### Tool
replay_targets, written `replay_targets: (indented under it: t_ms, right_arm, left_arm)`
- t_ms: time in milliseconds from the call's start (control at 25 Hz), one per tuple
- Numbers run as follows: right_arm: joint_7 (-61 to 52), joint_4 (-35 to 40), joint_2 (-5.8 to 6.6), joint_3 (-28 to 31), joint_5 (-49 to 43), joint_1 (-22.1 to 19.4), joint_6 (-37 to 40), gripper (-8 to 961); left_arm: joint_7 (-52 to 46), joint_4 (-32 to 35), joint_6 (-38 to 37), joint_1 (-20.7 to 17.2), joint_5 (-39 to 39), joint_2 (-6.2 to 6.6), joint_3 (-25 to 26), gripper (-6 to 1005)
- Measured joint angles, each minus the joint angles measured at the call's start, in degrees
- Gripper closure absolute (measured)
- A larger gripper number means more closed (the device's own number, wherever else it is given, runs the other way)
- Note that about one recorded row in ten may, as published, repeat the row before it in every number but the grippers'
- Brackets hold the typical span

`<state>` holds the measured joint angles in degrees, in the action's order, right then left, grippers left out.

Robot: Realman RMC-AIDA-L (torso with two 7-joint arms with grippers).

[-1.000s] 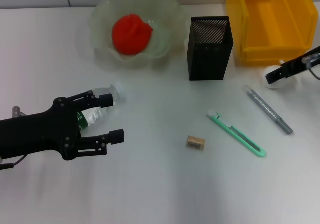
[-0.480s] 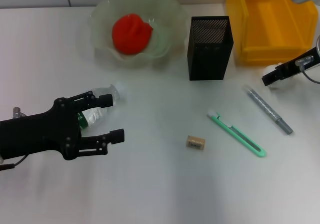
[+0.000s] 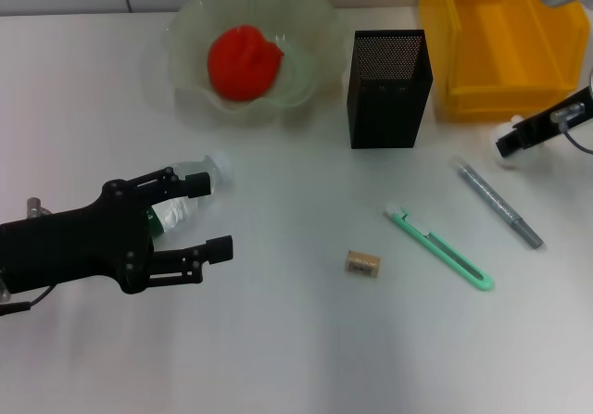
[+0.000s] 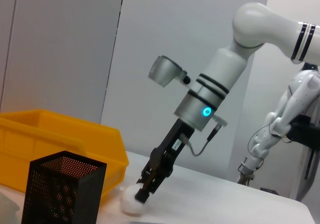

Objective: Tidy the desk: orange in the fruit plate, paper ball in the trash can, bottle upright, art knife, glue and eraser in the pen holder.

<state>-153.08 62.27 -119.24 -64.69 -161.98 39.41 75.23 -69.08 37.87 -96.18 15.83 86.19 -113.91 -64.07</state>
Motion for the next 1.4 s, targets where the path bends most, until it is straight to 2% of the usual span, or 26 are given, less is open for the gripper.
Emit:
replay_targets:
  t_ms: [80,160,200,240,280,320,480,600,720,800,840,880,920,1000,1040,1080,1120,1200,1400]
  right_arm:
    - [-0.01,5.26,0.01,0.0,-0.05,-0.76,5.53,480]
    - [-0.06,7.24,0.02,0.0,-0.05,-1.1,7.26,487]
    - [-0.23,12.31,-0.07,0.01,-0.04,-1.89,11.92,491]
    - [-0.23,12.31,-0.07,0.01,-0.04,-1.89,11.92,494]
    - [-0.43,16.83,-0.15,0.0,0.1,-2.46,16.21,498]
    - [-0.43,16.83,-0.15,0.0,0.1,-2.46,16.21,498]
    - [-0.98,25.55,-0.24,0.02,0.33,-3.62,21.02,498]
    - [-1.09,27.81,-0.18,0.24,0.33,-3.68,20.55,499]
    - [-1.11,29.08,-0.11,0.53,-0.1,-3.78,16.84,499]
    - [-1.08,27.9,-0.06,0.44,-0.23,-4.04,10.38,499]
    - [-1.08,27.9,-0.06,0.44,-0.23,-4.04,10.38,499]
    - [-0.56,25.38,-0.06,0.05,-0.23,-4.35,4.74,499]
    - [-0.56,25.38,-0.06,0.05,-0.23,-4.35,4.74,500]
    - [0.57,20.16,-0.05,-0.78,0.16,-4.44,-3.86,500]
    - [0.57,20.16,-0.05,-0.78,0.16,-4.44,-3.86,500]
    - [0.83,17.2,-0.09,-1.84,0.43,-4.52,-9.15,500]
    - [0.83,17.2,-0.09,-1.84,0.43,-4.52,-9.15,497]
    - [0.94,12.89,-0.13,-2.96,1.72,-4.69,-15.89,490]
    - [2.0,8.19,0.0,-3.12,3.23,-3.64,-20.33,474]
  left_arm:
    - [0.0,-0.04,0.11,-0.12,0.02,0.0,0.0,137]
    - [0.01,-0.06,0.22,-0.16,0.03,0.0,0.0,137]
    - [0.01,-0.06,0.22,-0.16,0.03,0.0,0.0,136]
    - [0.01,-0.06,0.22,-0.16,0.03,0.0,0.0,136]
    - [0.01,-0.07,0.46,-0.17,0.03,0.0,0.01,136]
    - [0.01,-0.07,0.46,-0.17,0.03,0.0,0.01,136]
    - [1.39,-1.02,1.19,-0.08,0.03,-0.16,0.0,136]
    - [1.62,-1.37,1.2,0.07,0.03,-0.18,-0.03,136]
    - [1.61,-1.43,1.2,0.07,0.03,-0.29,-0.02,136]
    - [1.21,-1.42,1.2,0.01,0.03,-0.34,0.09,136]
    - [1.04,-1.42,1.22,0.02,0.03,-0.35,0.12,136]
    - [0.95,-1.46,1.29,0.0,0.02,-0.35,0.18,136]
    - [0.95,-1.46,1.29,0.0,0.02,-0.35,0.18,136]
    - [1.4,-1.53,1.25,-0.6,-0.01,-0.68,1.33,136]
    - [1.4,-1.53,1.25,-0.6,-0.01,-0.68,1.33,136]
    - [1.54,-1.54,1.04,-0.83,-0.01,-0.79,1.76,136]
    - [1.54,-1.54,1.04,-0.83,-0.01,-0.79,1.76,136]
    - [1.82,-1.62,0.58,-1.08,-0.01,-0.89,2.16,136]
    - [4.81,-2.25,-4.25,-1.24,0.02,-0.85,1.98,136]
